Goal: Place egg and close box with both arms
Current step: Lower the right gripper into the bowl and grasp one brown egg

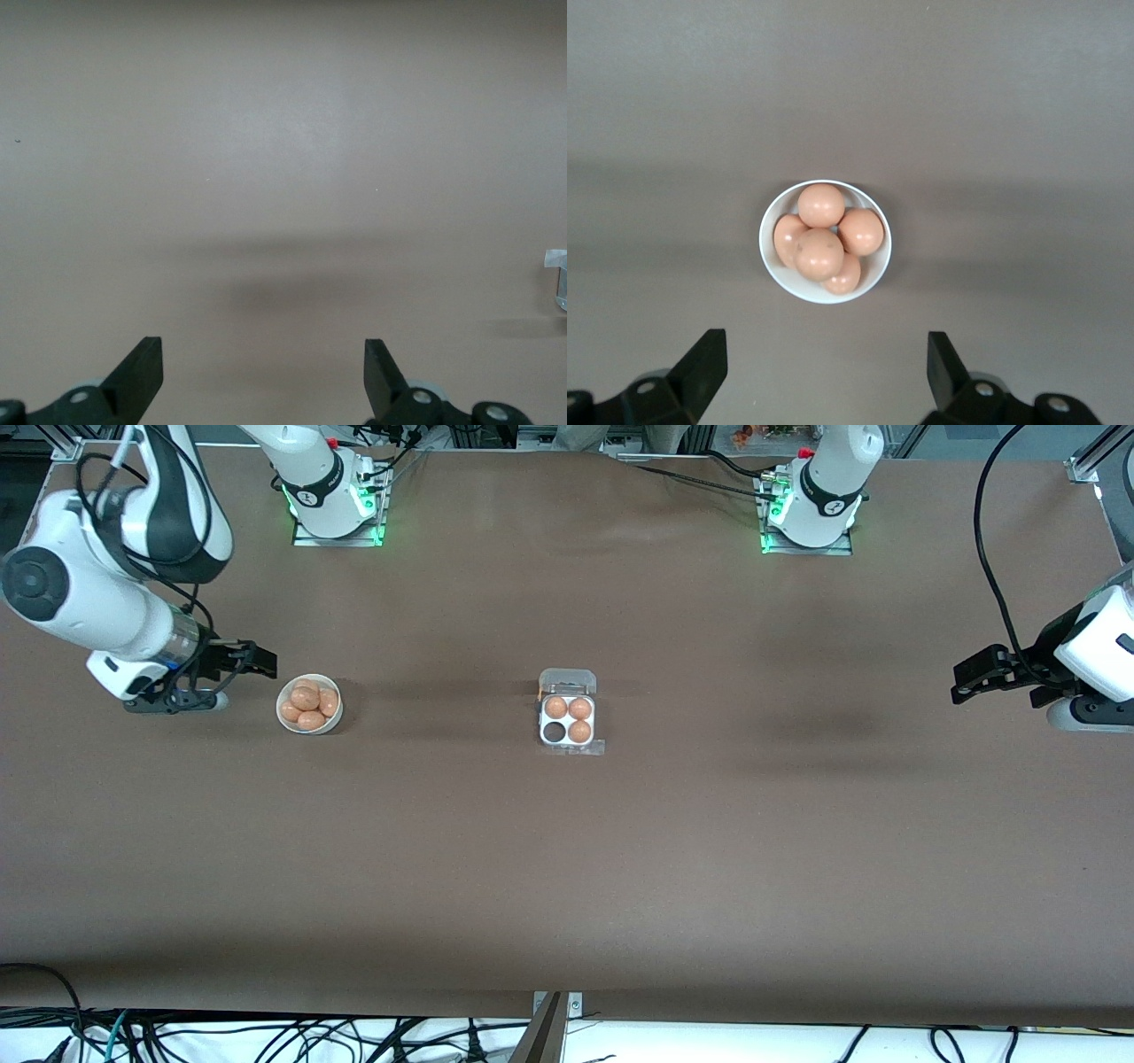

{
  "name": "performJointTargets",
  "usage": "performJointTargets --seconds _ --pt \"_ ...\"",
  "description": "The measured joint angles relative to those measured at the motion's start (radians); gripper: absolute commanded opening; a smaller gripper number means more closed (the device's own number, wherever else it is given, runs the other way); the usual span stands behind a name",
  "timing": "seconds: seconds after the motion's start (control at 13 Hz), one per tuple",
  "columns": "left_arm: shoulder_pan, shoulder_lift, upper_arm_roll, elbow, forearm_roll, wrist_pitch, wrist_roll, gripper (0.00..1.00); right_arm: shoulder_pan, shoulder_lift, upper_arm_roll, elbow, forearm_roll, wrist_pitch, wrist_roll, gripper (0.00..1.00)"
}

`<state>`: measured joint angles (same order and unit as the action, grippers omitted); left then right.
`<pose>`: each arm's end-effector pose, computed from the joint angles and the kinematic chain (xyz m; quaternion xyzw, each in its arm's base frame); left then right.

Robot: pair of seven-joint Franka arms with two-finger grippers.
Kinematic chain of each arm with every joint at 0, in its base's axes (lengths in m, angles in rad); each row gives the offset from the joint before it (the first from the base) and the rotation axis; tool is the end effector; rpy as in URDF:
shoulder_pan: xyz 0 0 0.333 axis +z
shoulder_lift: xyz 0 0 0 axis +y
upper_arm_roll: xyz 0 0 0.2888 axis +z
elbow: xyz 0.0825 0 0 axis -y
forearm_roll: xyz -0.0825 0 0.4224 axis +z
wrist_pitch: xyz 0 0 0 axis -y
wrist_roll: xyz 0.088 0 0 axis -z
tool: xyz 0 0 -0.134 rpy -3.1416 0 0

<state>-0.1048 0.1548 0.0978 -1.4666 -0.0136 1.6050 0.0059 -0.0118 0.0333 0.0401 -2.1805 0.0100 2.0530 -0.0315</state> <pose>0.6377 -0.0100 0.5317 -0.9999 0.0067 0.0078 0.0007 0.5448 0.0163 0.2853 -0.9964 -0.0272 0.0803 0.0050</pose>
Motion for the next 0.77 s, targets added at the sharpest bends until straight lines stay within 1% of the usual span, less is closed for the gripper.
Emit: performJointTargets --seconds 0.23,0.46,0.77 --pt "0.0 0.0 0.0 0.0 0.0 0.0 0.0 1.0 0.0 0.05 0.01 -0.036 0.001 0.089 0.008 1.0" --pt "0.0 0.0 0.0 0.0 0.0 0.0 0.0 1.0 0.001 0.119 0.039 -0.068 0.001 0.198 0.037 1.0" --pt "0.0 0.0 0.0 0.001 0.0 0.0 0.0 1.0 0.0 0.168 0.043 -0.148 0.001 0.335 0.038 0.99"
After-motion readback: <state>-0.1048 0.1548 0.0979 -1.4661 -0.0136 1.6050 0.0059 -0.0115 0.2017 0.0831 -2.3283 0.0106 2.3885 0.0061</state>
